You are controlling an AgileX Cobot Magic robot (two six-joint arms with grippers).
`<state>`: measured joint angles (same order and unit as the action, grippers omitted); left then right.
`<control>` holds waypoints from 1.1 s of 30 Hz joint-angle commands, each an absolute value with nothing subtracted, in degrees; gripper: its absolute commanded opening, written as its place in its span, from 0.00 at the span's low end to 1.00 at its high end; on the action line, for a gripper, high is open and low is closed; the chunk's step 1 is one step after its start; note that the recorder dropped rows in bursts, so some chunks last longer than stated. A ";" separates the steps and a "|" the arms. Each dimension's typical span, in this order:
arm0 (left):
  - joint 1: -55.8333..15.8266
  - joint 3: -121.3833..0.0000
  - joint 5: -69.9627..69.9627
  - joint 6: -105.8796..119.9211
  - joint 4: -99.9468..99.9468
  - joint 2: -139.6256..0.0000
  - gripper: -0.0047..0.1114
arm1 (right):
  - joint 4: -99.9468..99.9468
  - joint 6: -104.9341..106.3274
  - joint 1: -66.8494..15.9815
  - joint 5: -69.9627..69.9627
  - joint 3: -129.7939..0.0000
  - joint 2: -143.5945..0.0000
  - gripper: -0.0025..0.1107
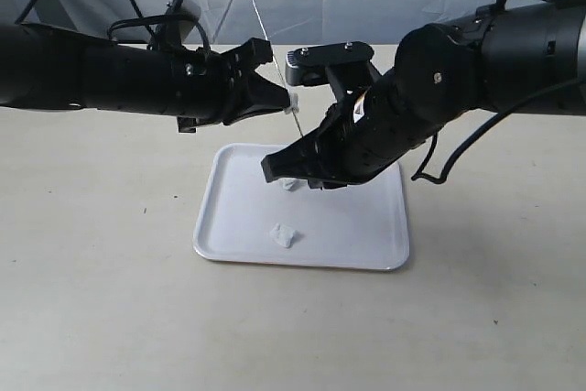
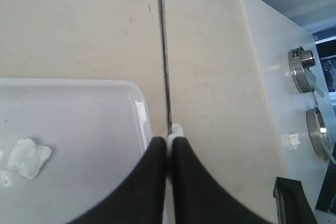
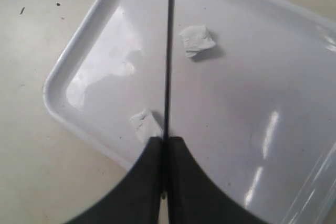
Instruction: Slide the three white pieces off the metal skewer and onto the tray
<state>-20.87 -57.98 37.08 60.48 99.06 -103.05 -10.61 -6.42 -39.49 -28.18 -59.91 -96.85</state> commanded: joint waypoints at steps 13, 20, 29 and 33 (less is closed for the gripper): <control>-21.11 -63.44 16.23 61.91 99.95 -103.29 0.04 | -10.96 -1.92 -39.43 -45.46 -59.74 -96.25 0.02; -21.11 -64.04 1.84 62.01 99.95 -103.29 0.04 | -10.58 -1.54 -39.43 -52.13 -59.74 -91.97 0.02; -19.37 -65.44 5.10 62.01 99.95 -103.29 0.04 | -10.33 -0.62 -39.43 -56.15 -59.74 -91.72 0.02; -19.16 -65.44 5.41 62.01 99.77 -103.29 0.04 | -8.04 -0.72 -39.43 -57.11 -59.74 -91.72 0.02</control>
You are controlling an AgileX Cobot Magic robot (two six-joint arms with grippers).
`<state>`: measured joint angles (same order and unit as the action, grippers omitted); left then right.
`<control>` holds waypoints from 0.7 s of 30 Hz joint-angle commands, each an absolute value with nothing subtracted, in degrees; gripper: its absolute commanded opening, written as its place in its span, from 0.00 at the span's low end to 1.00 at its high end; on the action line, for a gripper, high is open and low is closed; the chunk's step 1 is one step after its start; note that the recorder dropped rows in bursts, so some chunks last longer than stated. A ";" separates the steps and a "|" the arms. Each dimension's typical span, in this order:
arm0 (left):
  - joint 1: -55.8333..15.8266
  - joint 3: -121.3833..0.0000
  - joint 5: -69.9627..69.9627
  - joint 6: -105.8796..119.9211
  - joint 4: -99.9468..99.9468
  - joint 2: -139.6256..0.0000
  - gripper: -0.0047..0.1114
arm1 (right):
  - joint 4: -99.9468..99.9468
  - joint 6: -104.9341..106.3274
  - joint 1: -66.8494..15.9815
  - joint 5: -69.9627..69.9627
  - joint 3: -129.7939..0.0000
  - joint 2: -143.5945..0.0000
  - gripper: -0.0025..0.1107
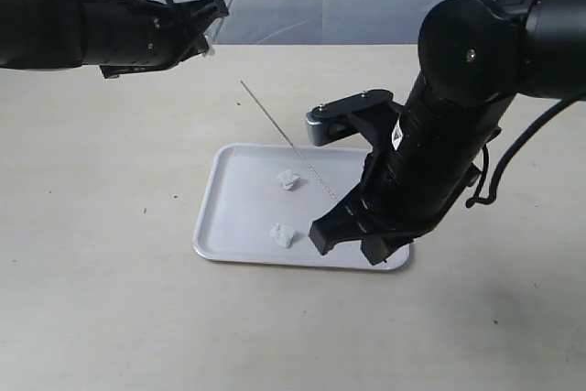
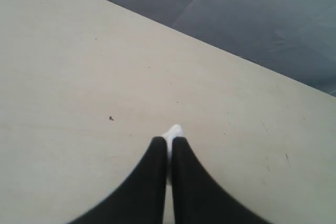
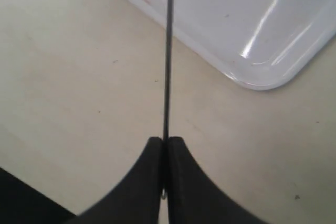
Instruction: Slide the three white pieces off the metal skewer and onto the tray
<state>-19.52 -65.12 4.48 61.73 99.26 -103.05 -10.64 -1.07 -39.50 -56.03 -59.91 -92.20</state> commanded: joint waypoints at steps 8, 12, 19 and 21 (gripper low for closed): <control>-19.70 -64.54 46.04 50.05 80.99 -104.69 0.04 | 15.65 -15.75 -39.43 -54.31 -59.74 -91.60 0.02; -20.73 -64.54 47.88 46.02 70.43 -104.66 0.11 | 19.00 -18.25 -39.43 -53.27 -59.74 -91.25 0.02; -21.18 -64.33 48.07 37.63 61.00 -104.66 0.40 | 19.13 -18.25 -39.43 -51.89 -59.74 -88.14 0.02; -21.18 -64.33 48.18 34.37 58.12 -104.66 0.38 | 19.11 -18.25 -39.43 -51.89 -59.74 -87.11 0.02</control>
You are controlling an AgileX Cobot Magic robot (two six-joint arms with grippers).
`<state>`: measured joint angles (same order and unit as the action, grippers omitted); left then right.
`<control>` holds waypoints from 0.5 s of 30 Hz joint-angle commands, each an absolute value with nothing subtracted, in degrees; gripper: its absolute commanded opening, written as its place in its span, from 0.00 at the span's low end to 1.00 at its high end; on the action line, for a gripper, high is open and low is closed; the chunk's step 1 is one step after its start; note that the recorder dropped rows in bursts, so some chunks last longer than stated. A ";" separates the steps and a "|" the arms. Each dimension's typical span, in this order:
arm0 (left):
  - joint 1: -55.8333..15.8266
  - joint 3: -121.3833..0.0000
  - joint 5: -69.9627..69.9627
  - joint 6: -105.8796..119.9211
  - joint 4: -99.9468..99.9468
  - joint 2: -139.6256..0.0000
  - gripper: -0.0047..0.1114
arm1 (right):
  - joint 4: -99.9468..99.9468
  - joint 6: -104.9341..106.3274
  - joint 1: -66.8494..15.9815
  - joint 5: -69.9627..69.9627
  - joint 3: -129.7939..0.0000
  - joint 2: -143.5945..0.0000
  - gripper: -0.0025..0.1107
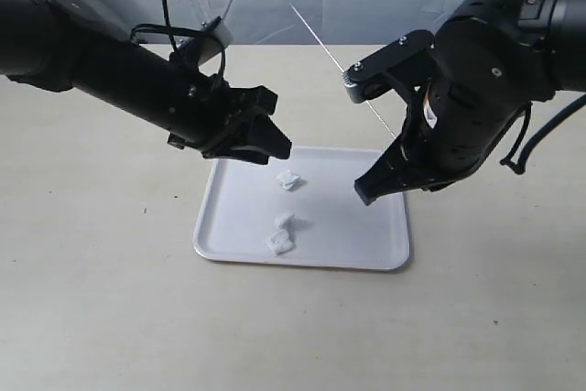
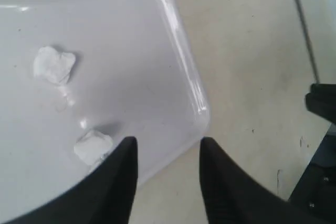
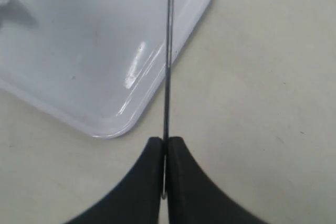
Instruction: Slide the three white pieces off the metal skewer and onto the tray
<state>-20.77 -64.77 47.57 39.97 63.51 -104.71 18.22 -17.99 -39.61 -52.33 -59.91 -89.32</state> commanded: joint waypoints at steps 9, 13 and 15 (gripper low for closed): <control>-22.54 -58.70 38.83 29.46 51.49 -100.21 0.04 | 17.00 -16.10 -39.43 -54.73 -59.74 -89.16 0.02; -22.99 -55.66 34.90 29.56 54.92 -95.97 0.04 | 16.26 -14.20 -39.43 -54.75 -59.74 -92.90 0.02; -22.99 -54.84 34.39 29.56 55.07 -93.38 0.04 | 16.26 -13.79 -39.30 -54.04 -59.74 -94.94 0.02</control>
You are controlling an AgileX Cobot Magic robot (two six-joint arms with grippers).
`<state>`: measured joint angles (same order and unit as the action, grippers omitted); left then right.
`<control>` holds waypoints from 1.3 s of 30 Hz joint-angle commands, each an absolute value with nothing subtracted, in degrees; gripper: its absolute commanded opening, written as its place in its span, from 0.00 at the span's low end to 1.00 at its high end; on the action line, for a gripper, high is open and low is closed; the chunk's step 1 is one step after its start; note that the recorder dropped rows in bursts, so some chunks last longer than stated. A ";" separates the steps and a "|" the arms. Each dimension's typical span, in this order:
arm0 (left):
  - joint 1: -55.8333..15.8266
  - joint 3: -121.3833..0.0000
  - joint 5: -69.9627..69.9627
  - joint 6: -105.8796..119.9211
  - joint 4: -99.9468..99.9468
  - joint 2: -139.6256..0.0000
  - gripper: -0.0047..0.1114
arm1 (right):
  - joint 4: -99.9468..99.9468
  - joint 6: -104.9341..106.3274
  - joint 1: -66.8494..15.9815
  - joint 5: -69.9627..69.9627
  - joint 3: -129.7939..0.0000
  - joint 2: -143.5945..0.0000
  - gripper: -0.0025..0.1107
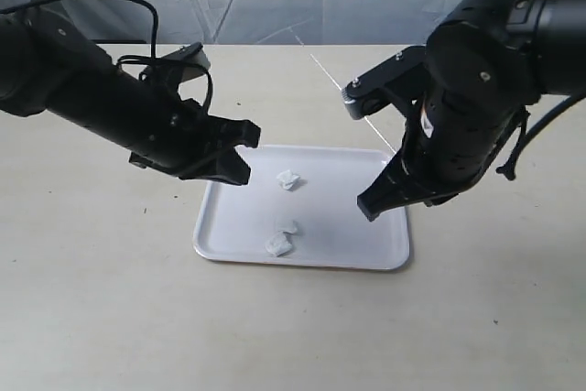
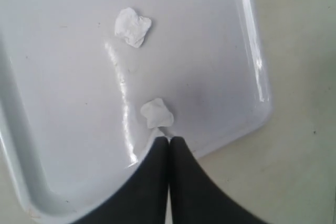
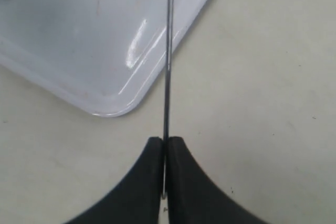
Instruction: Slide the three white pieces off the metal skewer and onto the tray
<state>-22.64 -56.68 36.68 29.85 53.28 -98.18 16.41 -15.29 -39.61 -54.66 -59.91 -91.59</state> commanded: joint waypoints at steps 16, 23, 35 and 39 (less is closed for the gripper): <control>-22.99 -53.52 34.46 29.33 55.22 -74.09 0.04 | 13.60 -11.32 -39.30 -47.40 -59.74 -105.03 0.02; -22.99 -52.92 35.09 28.67 55.34 -69.35 0.04 | 13.05 -10.84 -39.30 -47.40 -59.74 -108.52 0.02; -22.99 -49.32 32.96 21.79 42.46 -60.71 0.04 | 12.71 -11.56 -39.30 -46.72 -59.74 -108.95 0.30; -22.99 -46.84 31.65 11.37 27.02 -56.88 0.04 | 10.96 -11.56 -39.30 -46.30 -59.74 -108.69 0.38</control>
<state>-22.77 -48.53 32.64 18.67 37.35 -59.56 12.31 -11.41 -39.61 -46.86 -59.91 -108.92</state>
